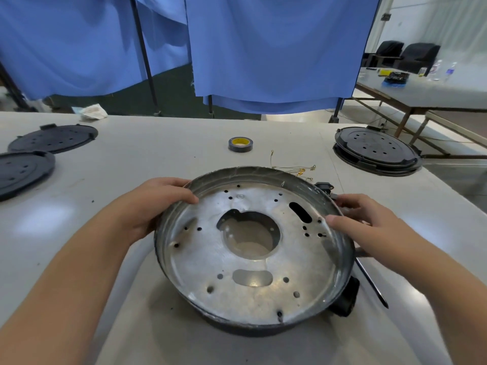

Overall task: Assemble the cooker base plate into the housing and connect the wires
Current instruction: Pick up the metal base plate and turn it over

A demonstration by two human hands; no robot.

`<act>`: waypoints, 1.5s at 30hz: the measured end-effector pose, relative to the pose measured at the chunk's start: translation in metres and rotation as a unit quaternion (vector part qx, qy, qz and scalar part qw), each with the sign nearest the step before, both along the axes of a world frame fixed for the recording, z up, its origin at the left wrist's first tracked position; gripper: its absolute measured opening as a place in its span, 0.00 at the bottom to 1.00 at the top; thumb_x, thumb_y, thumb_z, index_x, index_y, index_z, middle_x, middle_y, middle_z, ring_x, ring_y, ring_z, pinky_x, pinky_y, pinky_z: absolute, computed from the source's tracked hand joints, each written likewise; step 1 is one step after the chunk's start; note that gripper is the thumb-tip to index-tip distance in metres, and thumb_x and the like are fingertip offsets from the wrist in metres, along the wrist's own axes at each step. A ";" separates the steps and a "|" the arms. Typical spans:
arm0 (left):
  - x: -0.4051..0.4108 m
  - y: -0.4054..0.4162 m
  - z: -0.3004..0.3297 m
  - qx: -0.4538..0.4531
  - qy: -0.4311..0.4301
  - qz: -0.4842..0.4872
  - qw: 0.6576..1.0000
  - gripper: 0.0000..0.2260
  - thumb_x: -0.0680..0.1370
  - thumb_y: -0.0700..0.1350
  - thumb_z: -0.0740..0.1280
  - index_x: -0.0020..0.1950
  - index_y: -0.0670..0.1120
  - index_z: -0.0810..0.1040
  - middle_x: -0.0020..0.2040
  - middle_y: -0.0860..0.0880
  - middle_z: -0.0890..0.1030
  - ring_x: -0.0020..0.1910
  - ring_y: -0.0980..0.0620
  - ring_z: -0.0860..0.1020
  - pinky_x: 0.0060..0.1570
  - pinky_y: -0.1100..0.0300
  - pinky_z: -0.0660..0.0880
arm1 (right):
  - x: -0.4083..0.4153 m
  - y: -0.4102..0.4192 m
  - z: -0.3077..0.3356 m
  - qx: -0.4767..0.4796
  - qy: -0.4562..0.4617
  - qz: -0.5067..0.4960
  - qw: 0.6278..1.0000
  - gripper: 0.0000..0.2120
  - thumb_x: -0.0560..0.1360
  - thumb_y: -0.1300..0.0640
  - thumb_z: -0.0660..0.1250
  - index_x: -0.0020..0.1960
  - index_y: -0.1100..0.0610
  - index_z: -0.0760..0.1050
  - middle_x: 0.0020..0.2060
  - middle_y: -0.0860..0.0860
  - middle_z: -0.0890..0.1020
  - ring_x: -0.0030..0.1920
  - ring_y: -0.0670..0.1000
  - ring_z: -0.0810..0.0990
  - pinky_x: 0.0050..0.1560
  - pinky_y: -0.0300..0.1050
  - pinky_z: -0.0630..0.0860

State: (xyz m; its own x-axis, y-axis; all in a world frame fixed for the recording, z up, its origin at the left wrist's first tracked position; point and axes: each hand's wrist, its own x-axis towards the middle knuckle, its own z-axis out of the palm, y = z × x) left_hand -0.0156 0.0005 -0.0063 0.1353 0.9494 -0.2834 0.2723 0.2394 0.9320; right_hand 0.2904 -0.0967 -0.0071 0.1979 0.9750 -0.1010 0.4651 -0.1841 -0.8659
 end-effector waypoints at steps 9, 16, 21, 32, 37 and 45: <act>0.003 -0.002 0.007 0.011 0.123 -0.058 0.991 0.08 0.72 0.36 0.73 0.49 0.45 0.83 0.41 0.44 0.86 0.40 0.44 0.85 0.42 0.52 0.80 | -0.004 -0.016 0.015 -0.152 -0.123 0.082 0.977 0.19 0.69 0.40 0.69 0.55 0.46 0.70 0.39 0.51 0.84 0.32 0.49 0.84 0.32 0.42 0.80; 0.004 -0.007 0.014 0.027 0.050 -0.007 0.998 0.10 0.72 0.31 0.71 0.49 0.43 0.81 0.38 0.43 0.85 0.33 0.45 0.84 0.28 0.59 0.79 | -0.009 -0.016 0.020 -0.130 -0.111 0.117 0.978 0.13 0.72 0.45 0.68 0.53 0.45 0.70 0.42 0.49 0.82 0.32 0.46 0.81 0.34 0.40 0.78; 0.007 -0.007 0.015 0.034 -0.027 0.032 0.999 0.09 0.71 0.30 0.71 0.49 0.39 0.80 0.41 0.40 0.85 0.37 0.43 0.85 0.33 0.56 0.80 | -0.002 0.010 0.036 -0.020 -0.085 0.029 0.996 0.08 0.73 0.51 0.70 0.50 0.48 0.73 0.43 0.51 0.82 0.39 0.49 0.81 0.36 0.42 0.76; 0.015 -0.018 0.006 0.085 -0.093 0.038 0.991 0.14 0.72 0.31 0.71 0.56 0.41 0.78 0.48 0.43 0.85 0.45 0.45 0.85 0.47 0.52 0.79 | -0.008 0.024 0.019 0.139 0.037 -0.054 0.988 0.08 0.77 0.59 0.66 0.46 0.46 0.72 0.42 0.48 0.81 0.41 0.46 0.80 0.42 0.41 0.77; 0.015 -0.019 0.006 0.092 -0.095 0.034 0.991 0.16 0.72 0.32 0.71 0.58 0.42 0.77 0.50 0.42 0.84 0.45 0.46 0.85 0.46 0.52 0.80 | -0.006 0.023 0.016 0.160 0.036 -0.027 0.986 0.10 0.77 0.59 0.66 0.46 0.44 0.72 0.41 0.44 0.81 0.35 0.36 0.79 0.34 0.31 0.72; 0.011 -0.016 0.003 0.087 -0.109 0.012 0.990 0.15 0.72 0.33 0.72 0.57 0.43 0.78 0.48 0.44 0.85 0.45 0.46 0.85 0.40 0.56 0.81 | -0.004 0.021 0.015 0.165 0.009 -0.016 0.986 0.09 0.77 0.57 0.66 0.50 0.43 0.70 0.41 0.43 0.79 0.36 0.34 0.78 0.36 0.34 0.70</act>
